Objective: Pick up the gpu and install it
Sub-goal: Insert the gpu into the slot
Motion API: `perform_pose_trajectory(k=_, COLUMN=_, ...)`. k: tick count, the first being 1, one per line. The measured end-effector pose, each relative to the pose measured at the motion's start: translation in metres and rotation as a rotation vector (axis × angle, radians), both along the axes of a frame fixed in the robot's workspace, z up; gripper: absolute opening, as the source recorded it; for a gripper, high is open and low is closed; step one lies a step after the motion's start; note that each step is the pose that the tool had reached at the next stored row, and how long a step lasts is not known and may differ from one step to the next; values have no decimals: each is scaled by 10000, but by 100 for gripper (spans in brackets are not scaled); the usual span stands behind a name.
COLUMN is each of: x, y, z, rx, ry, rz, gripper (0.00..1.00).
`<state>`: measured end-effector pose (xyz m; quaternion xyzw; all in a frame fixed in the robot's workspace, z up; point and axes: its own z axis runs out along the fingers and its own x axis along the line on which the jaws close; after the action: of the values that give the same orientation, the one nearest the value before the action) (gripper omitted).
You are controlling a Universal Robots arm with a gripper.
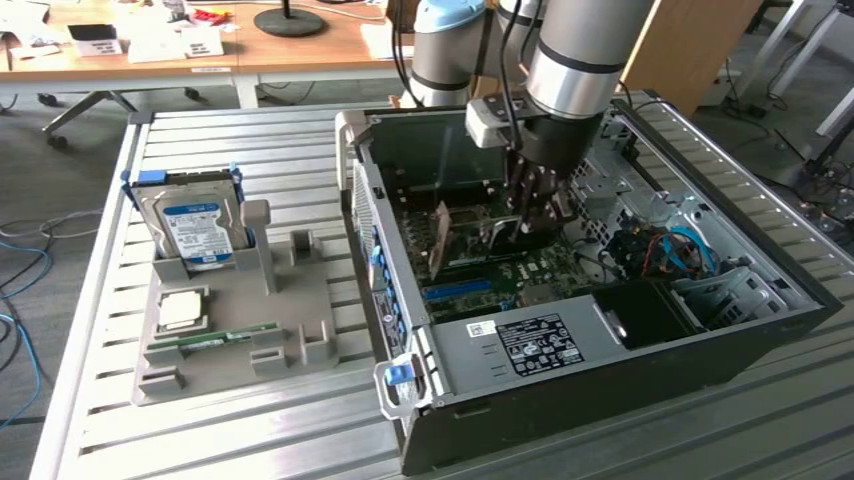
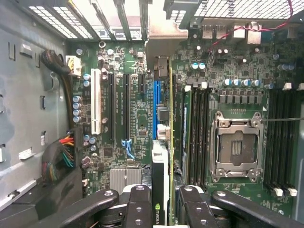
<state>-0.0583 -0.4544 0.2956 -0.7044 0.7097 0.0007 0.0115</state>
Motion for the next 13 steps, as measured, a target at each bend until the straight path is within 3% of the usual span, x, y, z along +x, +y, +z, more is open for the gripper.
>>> perform_pose_trajectory(k=13, x=-9, y=0, z=-81, rx=1, ry=-1, rz=-1, gripper=27)
